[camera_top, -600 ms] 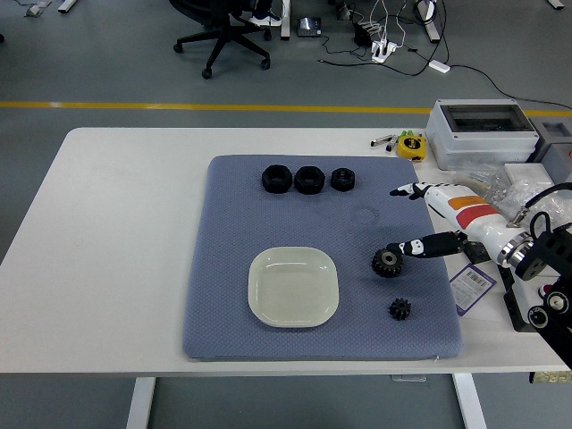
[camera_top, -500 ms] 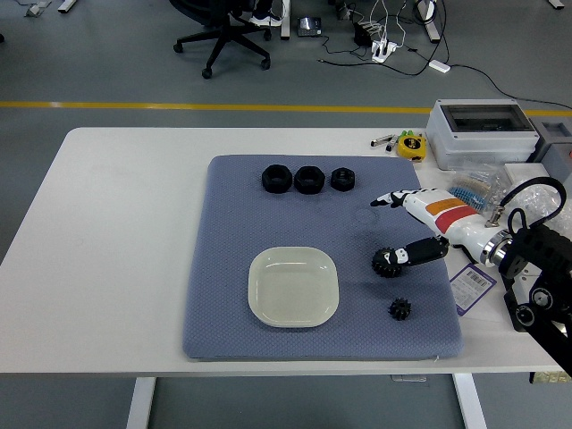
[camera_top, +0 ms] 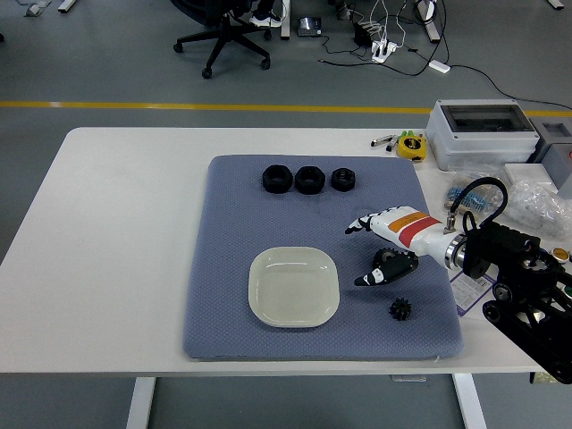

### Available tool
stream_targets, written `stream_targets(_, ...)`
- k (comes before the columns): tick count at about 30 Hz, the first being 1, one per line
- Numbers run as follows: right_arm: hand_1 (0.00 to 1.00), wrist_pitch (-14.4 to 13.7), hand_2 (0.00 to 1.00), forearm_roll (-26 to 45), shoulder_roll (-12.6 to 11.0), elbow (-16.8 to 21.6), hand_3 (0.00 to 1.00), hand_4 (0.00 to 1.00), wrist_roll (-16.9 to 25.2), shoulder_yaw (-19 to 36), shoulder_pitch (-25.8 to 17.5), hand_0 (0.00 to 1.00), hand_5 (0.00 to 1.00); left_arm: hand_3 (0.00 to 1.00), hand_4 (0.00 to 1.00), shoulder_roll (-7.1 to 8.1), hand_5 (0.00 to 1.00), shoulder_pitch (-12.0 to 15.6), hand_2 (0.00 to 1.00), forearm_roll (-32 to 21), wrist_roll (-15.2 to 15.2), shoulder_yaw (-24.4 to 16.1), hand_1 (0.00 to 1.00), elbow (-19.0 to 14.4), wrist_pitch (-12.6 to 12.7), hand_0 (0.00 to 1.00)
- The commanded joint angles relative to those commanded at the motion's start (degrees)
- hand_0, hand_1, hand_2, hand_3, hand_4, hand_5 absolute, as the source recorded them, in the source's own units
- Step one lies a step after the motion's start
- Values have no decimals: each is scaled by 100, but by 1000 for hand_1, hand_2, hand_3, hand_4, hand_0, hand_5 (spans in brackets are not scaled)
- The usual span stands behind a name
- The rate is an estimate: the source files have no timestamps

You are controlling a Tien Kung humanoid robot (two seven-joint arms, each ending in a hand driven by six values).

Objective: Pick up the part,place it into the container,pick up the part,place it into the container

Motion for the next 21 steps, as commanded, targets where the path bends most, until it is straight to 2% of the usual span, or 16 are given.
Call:
stream_targets(1, 678, -2, 741, -50, 2, -24, 791, 998, -3, 2, 6, 676, 588, 560, 641, 0, 587, -3, 655, -5, -1, 6, 655, -1, 0, 709)
stream_targets(6, 678, -1, 741, -434, -68, -94, 791, 998, -4, 11, 43, 676, 588, 560, 641, 7, 587, -3, 655, -73, -13, 47, 655, -2, 9, 709)
stream_targets(7, 644, 1, 715, -466, -75, -99, 750, 983, -1, 18, 40, 621, 591, 561, 640, 7, 586, -1, 654, -75, -12, 48, 653, -2, 10, 708)
stream_targets(12, 644, 30, 715, -568, -102, -152, 750, 983, 39, 6, 25, 621, 591, 561, 640, 10, 586, 14, 654, -43, 0, 31, 653, -3, 4, 708)
stream_targets(13, 612, 26, 690, -589, -96, -187, 712, 964, 45, -8, 23, 559, 586, 560, 638, 9, 584, 17, 653, -39, 2, 28, 652, -2, 4, 707)
stream_targets(21, 596, -43, 678, -721, -48, -452, 687, 948, 68, -75, 25, 539, 576, 560, 638, 4, 584, 26, 651, -13, 15, 9, 652, -4, 2, 708)
